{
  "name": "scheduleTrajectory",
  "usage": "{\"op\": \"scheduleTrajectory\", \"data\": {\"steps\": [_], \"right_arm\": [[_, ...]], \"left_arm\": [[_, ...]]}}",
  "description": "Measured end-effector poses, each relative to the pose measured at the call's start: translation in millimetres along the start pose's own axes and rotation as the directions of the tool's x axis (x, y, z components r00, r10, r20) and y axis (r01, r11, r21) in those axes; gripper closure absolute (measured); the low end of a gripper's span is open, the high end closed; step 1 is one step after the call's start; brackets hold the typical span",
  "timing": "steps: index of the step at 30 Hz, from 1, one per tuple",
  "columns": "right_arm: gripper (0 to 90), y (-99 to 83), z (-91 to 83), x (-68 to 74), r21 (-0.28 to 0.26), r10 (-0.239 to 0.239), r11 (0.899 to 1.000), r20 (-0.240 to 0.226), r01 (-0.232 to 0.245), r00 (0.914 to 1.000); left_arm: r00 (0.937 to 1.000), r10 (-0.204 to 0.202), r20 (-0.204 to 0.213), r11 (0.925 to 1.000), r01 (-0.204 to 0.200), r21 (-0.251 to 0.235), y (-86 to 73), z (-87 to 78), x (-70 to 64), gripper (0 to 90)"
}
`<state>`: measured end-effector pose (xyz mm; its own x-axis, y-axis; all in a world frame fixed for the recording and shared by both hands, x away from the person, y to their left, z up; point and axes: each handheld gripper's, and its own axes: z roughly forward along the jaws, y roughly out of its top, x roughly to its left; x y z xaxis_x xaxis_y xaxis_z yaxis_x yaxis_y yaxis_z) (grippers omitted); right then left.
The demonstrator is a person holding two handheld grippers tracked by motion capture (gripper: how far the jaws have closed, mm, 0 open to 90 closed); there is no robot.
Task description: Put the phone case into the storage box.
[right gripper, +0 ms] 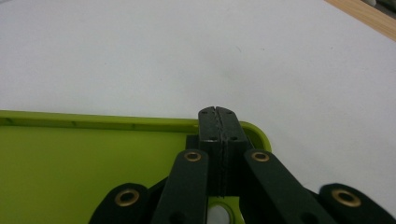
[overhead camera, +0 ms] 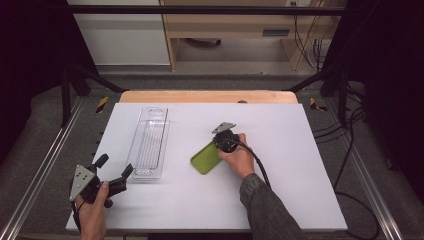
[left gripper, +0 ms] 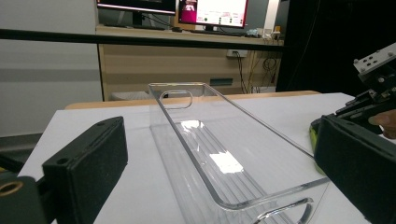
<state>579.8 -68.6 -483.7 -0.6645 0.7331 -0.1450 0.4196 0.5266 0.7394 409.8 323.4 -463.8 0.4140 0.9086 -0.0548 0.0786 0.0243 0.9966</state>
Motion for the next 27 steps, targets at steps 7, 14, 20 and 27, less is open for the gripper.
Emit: {"op": "scheduleTrajectory", "data": {"steps": [7, 14, 20, 27], "right_arm": [[87.8, 0.9, -10.4, -3.6, -0.003, -0.007, 1.0, 0.005, 0.007, 1.0], [84.5, 7.6, -34.9, -5.9, -0.035, -0.01, 0.999, -0.004, 0.01, 0.9999], [72.6, 11.4, -56.2, -6.2, -0.033, -0.011, 0.999, -0.021, 0.01, 0.9997], [52.5, 12.4, -69.5, -12.1, 0.003, 0.024, 1.0, -0.014, -0.024, 0.9996]], "left_arm": [[1.0, -0.001, -0.002, 1.0, 0.001, 0.0, 0.3, -0.4, 0.7, 2.6], [1.0, -0.002, -0.009, 1.0, 0.002, -0.002, 0.5, -0.7, 2.1, 2.7], [0.9999, 0.0, -0.01, 1.0, 0.0, 0.0, 0.4, -0.8, 1.7, 2.7], [1.0, -0.002, -0.009, 1.0, 0.002, 0.001, 0.2, -0.7, 1.5, 2.7]]}}
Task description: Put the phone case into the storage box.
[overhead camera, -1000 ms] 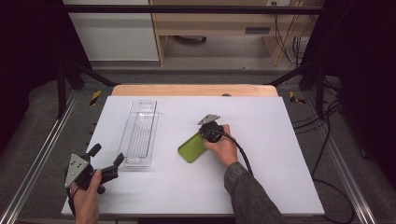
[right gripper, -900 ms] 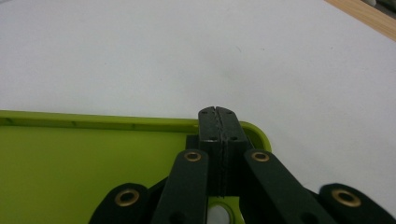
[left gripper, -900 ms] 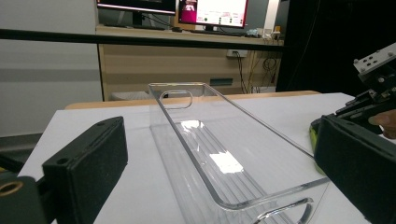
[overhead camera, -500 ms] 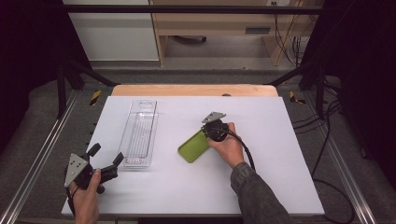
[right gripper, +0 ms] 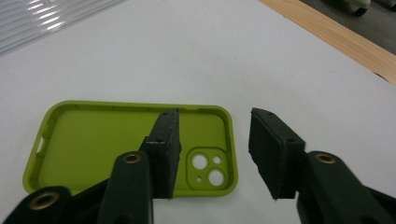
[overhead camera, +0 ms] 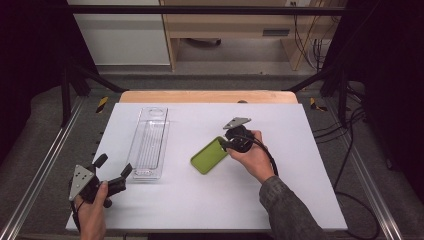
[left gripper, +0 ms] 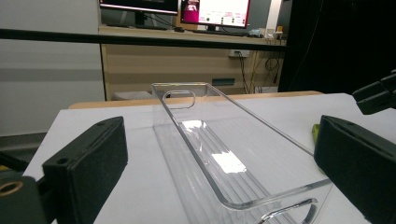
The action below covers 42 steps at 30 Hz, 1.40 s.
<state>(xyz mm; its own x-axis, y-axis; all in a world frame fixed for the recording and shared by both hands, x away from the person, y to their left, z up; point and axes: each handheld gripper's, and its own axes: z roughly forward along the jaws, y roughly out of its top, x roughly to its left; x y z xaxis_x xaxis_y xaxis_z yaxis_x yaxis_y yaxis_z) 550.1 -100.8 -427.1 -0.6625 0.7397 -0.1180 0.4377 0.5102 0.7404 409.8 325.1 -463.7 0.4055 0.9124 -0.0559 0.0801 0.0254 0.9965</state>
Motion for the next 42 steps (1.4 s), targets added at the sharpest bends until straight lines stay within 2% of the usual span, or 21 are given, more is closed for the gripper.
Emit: {"op": "scheduleTrajectory", "data": {"steps": [5, 9, 17, 21, 30, 32, 38, 42], "right_arm": [[37.1, -1.6, -4.4, -6.6, 0.032, 0.032, 0.999, 0.013, -0.032, 0.9994], [26.7, -3.3, -7.8, -11.5, 0.033, 0.063, 0.997, 0.018, -0.064, 0.9978], [11.0, -5.2, -11.1, -20.9, 0.035, 0.105, 0.994, 0.019, -0.106, 0.9943], [8.3, -7.3, -8.5, -25.9, 0.065, 0.149, 0.987, 0.013, -0.15, 0.9888], [7.9, -10.7, 4.2, -37.2, 0.117, 0.165, 0.979, 0.034, -0.168, 0.9857], [7.9, -11.5, 8.2, -38.8, 0.131, 0.183, 0.973, 0.043, -0.188, 0.9821], [8.1, -14.5, 19.9, -38.7, 0.175, 0.186, 0.966, 0.05, -0.191, 0.9814], [8.3, -14.5, 25.3, -37.2, 0.178, 0.179, 0.967, 0.044, -0.184, 0.9829]], "left_arm": [[1.0, 0.002, -0.001, 1.0, -0.002, 0.003, -0.1, -0.3, -0.7, 2.7], [1.0, 0.002, 0.0, 1.0, -0.002, 0.005, -0.5, -0.3, -1.4, 2.7], [1.0, 0.003, 0.001, 1.0, -0.003, 0.008, -0.6, -0.4, -1.3, 2.7], [1.0, 0.003, 0.002, 1.0, -0.003, 0.007, -0.6, -0.3, -1.1, 2.7], [1.0, 0.002, 0.007, 1.0, -0.002, 0.002, -0.5, 0.2, -1.3, 2.7], [1.0, 0.003, 0.009, 1.0, -0.003, 0.0, -0.3, 0.2, -1.7, 2.7], [0.9999, 0.008, 0.012, 1.0, -0.008, 0.002, -0.3, 0.6, -2.5, 2.6], [0.9999, 0.009, 0.012, 1.0, -0.009, 0.002, -0.2, 0.4, -2.4, 2.6]]}}
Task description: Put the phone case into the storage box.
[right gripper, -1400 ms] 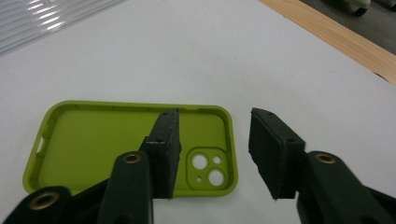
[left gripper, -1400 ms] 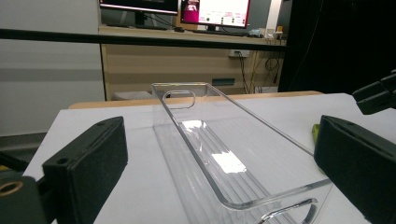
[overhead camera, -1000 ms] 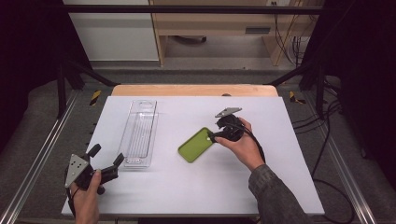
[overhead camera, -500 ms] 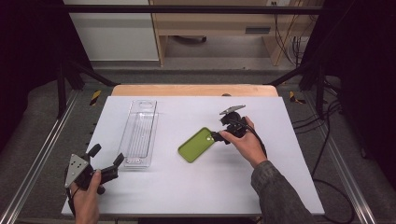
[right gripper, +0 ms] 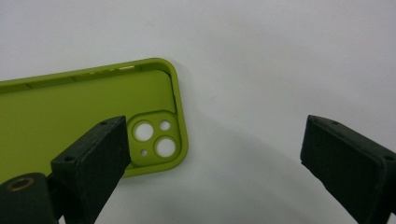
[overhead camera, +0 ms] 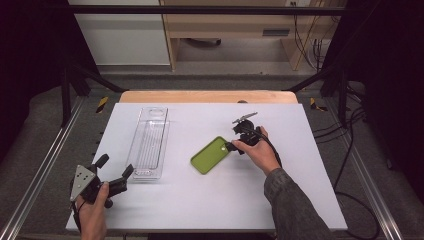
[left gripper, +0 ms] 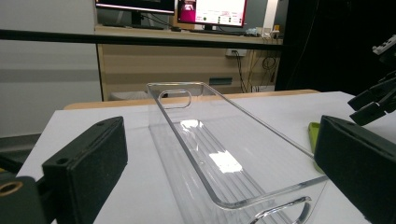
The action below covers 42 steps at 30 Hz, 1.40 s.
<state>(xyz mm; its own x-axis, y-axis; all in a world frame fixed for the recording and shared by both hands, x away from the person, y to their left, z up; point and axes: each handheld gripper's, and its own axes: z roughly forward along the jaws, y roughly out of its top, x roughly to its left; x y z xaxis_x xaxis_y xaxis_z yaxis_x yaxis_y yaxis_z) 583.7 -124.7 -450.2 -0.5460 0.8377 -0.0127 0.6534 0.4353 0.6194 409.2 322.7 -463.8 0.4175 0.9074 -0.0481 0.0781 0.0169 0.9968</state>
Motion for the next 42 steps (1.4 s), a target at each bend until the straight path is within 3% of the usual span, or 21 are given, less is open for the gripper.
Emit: {"op": "scheduleTrajectory", "data": {"steps": [11, 20, 25, 33, 42], "right_arm": [[11.0, -0.3, 9.1, 2.7, 0.025, -0.005, 1.0, -0.032, 0.006, 0.9995], [41.3, 0.2, 11.8, 7.0, 0.037, -0.039, 0.998, -0.05, 0.041, 0.998], [56.7, 0.3, 11.0, 6.2, 0.034, -0.026, 0.999, -0.049, 0.028, 0.9984], [68.1, -0.1, 12.4, 7.6, 0.038, -0.046, 0.998, -0.063, 0.049, 0.9969], [73.7, -0.3, 15.3, 10.0, 0.05, -0.057, 0.997, -0.075, 0.061, 0.9955]], "left_arm": [[1.0, -0.002, -0.001, 1.0, 0.002, 0.0, 0.1, 0.1, 0.0, 2.6], [1.0, -0.002, -0.002, 1.0, 0.002, 0.0, 0.1, -0.1, 0.3, 2.6], [1.0, -0.002, -0.002, 1.0, 0.002, 0.001, 0.1, 0.0, 0.3, 2.7], [1.0, -0.002, -0.003, 1.0, 0.002, 0.003, 0.0, 0.2, 0.3, 2.7], [1.0, -0.002, -0.004, 1.0, 0.002, 0.002, 0.0, 0.2, 0.4, 2.7]]}}
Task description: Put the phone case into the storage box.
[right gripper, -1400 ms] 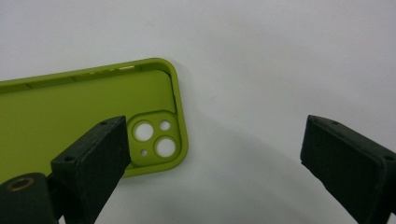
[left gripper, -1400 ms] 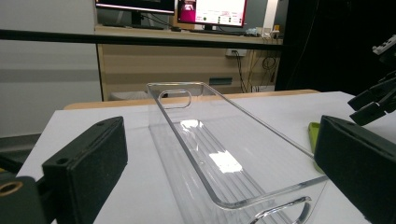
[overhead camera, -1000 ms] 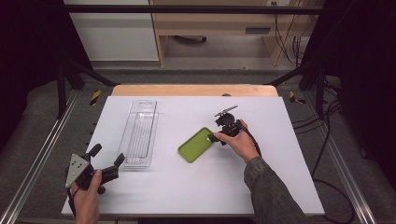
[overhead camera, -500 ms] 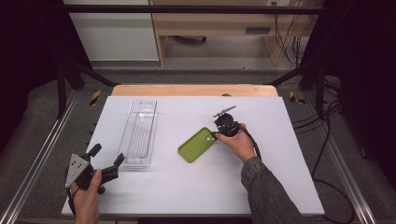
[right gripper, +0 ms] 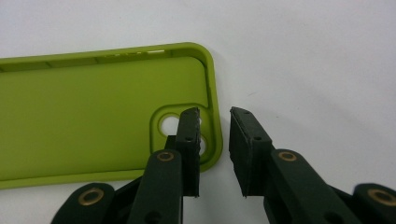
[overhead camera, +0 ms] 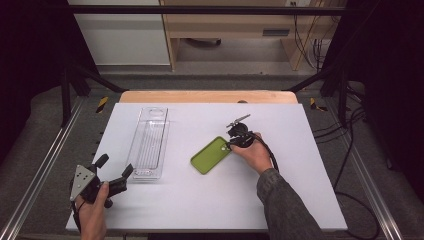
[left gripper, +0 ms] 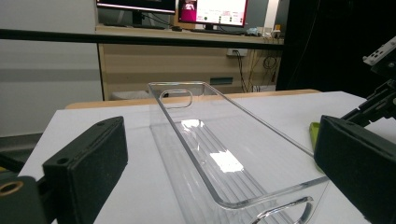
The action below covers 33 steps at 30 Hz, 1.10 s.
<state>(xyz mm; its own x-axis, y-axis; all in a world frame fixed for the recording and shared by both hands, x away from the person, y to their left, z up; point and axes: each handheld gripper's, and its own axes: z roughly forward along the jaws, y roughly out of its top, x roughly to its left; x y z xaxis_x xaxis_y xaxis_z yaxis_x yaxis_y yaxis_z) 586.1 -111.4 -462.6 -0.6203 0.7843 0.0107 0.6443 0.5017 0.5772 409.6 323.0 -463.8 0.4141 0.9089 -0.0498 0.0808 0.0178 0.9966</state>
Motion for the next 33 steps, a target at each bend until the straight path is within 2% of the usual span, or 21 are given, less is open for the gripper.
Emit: {"op": "scheduleTrajectory", "data": {"steps": [33], "right_arm": [[81.0, -1.3, 3.7, 1.0, 0.017, -0.026, 1.0, 0.002, 0.026, 0.9997]], "left_arm": [[1.0, 0.002, 0.002, 1.0, -0.002, 0.004, -0.2, 0.7, -0.6, 2.8]]}}
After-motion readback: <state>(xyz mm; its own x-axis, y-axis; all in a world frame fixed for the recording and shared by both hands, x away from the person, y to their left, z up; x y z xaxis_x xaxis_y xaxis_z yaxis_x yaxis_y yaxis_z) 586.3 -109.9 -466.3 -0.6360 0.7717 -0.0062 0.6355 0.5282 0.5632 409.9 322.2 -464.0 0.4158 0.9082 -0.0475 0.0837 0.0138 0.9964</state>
